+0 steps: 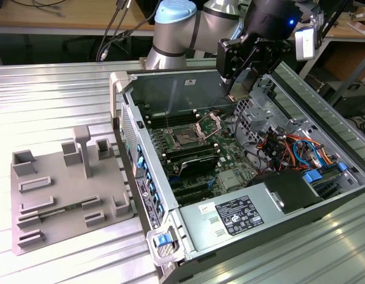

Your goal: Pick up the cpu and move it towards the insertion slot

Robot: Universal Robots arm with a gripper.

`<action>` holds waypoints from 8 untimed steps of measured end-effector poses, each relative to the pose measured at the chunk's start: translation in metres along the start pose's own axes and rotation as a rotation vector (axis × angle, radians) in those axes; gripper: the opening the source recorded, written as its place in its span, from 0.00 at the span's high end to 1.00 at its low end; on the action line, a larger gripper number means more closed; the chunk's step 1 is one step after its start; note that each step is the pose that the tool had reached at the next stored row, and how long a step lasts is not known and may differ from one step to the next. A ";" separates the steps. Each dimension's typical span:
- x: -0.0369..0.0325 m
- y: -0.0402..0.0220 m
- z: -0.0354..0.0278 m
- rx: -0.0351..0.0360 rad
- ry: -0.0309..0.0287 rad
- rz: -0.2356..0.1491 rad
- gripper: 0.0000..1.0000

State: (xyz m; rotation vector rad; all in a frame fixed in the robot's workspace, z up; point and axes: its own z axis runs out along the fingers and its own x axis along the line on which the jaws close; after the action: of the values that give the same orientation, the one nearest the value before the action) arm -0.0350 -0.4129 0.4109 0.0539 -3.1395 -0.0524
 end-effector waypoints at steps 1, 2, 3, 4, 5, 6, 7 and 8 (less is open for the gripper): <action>-0.0002 0.0000 0.0001 -0.0001 0.0000 0.000 0.45; -0.0006 0.0000 0.0002 -0.0001 0.0000 0.000 0.45; -0.0011 -0.0001 0.0003 -0.0001 0.0000 0.000 0.45; -0.0015 -0.0001 0.0003 0.0000 0.0000 0.000 0.45; -0.0020 -0.0001 0.0004 0.0000 0.0000 0.000 0.45; -0.0023 -0.0001 0.0004 0.0000 0.0000 0.000 0.45; -0.0025 -0.0001 0.0006 0.0000 0.0000 0.000 0.45; -0.0026 -0.0001 0.0008 0.0001 0.0000 0.000 0.45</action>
State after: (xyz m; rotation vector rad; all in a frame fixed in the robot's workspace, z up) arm -0.0324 -0.4129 0.4101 0.0537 -3.1394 -0.0523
